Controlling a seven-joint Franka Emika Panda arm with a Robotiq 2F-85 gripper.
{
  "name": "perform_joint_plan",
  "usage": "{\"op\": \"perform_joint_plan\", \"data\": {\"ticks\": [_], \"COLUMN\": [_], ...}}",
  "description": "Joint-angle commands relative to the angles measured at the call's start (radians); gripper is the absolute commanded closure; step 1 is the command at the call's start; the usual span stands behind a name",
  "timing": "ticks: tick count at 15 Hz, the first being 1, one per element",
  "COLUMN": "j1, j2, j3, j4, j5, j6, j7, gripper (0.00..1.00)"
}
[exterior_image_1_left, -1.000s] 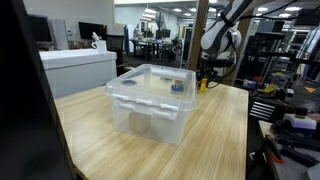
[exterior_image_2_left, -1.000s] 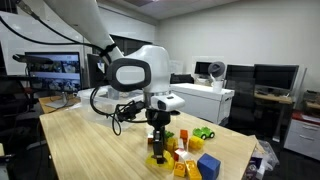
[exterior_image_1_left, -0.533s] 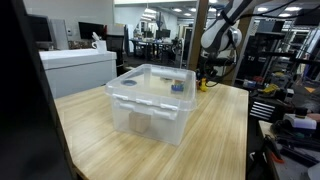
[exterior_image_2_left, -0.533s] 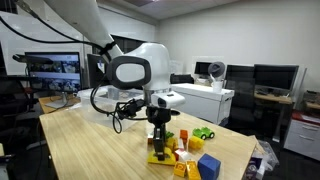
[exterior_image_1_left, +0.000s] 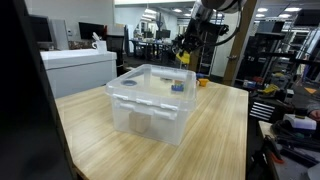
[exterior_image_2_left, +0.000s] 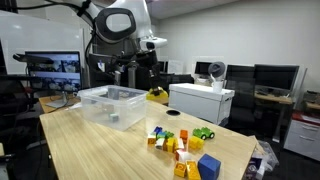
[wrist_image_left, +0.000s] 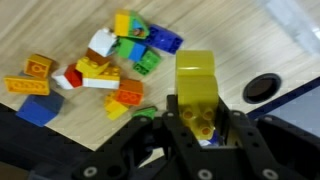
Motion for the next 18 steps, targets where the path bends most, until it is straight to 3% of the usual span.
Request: {"op": "perform_joint_plan", "data": {"ticks": [1,4,5,6,10,12,14,18], "j1": [0.064,0.136,0.159,0.171,0.145,0.097,0.008,-0.083], "j2": [-0.153,-0.23,-0.247,-0.253,-0.245,-0.233,-0.205,-0.088], "j3": [0.101,0.184,0.199,0.203,0.164,0.12,0.044,-0.012], "j4": [-0.129,-0.211,-0.227,-0.229,-0.202,-0.185,-0.159,-0.173], "j5": [0.01,0.052,0.069,0.082,0.122,0.117,0.104,0.068], "j6": [0.013,0.021,0.013,0.009,0.02,0.027,0.028,0.051], "j7": [-0.044,-0.101,-0.137,-0.167,-0.209,-0.197,-0.191,-0.134], "gripper": [0.89,0.89,0.59,0.38,0.08,0.0,0.0,0.0]}}
